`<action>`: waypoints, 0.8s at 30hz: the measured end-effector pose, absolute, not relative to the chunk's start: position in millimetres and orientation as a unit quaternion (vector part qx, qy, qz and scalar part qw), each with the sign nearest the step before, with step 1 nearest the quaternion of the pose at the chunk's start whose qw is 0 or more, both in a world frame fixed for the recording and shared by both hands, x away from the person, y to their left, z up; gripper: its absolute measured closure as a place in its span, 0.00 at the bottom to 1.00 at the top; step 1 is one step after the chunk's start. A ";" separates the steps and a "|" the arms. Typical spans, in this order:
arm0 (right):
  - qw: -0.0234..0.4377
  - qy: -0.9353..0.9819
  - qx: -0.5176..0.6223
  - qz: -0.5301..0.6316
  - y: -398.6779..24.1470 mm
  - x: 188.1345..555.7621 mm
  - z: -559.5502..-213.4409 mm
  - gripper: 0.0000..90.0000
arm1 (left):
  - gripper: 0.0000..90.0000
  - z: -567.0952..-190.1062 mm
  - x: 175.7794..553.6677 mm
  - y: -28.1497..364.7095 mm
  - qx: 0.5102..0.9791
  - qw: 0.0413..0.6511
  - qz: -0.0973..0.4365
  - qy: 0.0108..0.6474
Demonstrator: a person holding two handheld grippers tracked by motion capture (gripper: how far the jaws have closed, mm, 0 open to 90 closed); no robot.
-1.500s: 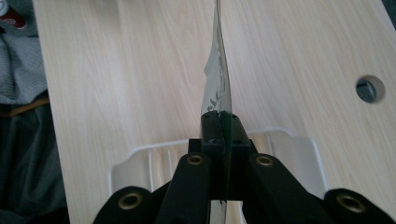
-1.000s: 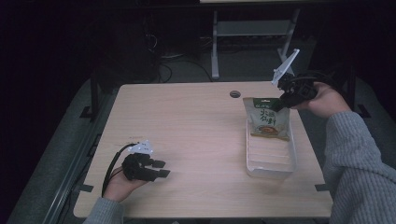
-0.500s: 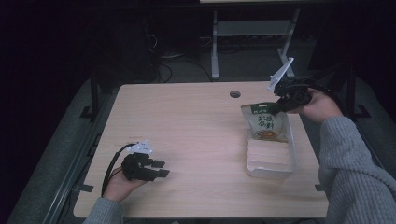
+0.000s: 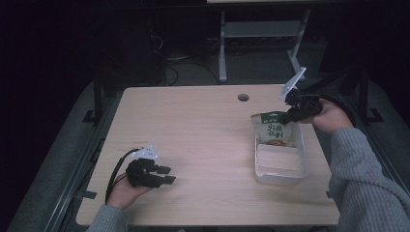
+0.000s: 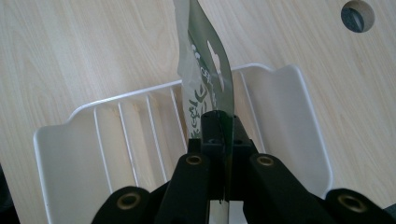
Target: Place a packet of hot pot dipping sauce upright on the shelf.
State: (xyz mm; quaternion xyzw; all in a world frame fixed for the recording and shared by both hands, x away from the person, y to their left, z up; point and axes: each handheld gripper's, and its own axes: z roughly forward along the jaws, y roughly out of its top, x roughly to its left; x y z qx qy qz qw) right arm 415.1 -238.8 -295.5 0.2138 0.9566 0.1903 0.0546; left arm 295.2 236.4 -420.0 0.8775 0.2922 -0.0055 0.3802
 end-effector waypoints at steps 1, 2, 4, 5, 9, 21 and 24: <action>0.054 0.956 0.216 0.190 -239.9 414.7 -297.1 0.99 | 0.60 -420.0 295.1 236.4 0.877 0.380 -0.005 0.292; 0.054 0.956 0.216 0.189 -241.0 414.2 -298.7 0.99 | 0.60 -420.0 295.1 236.4 0.878 0.380 -0.005 0.292; 0.055 0.954 0.220 0.194 -244.2 412.9 -300.6 0.99 | 0.60 -420.1 294.9 236.3 0.878 0.380 -0.005 0.292; 0.055 0.953 0.223 0.197 -246.2 412.2 -301.1 0.99 | 0.60 -420.1 294.9 236.2 0.878 0.380 -0.006 0.292; 0.057 0.951 0.230 0.199 -252.7 409.4 -303.9 0.98 | 0.60 -420.6 295.1 235.4 0.878 0.379 -0.006 0.292; 0.071 0.941 0.249 0.217 -263.3 404.9 -304.9 0.91 | 0.59 -421.0 295.3 234.1 0.879 0.378 -0.007 0.291; 0.074 0.939 0.246 0.227 -259.6 404.7 -301.6 0.88 | 0.60 -420.9 295.2 233.8 0.879 0.378 -0.008 0.291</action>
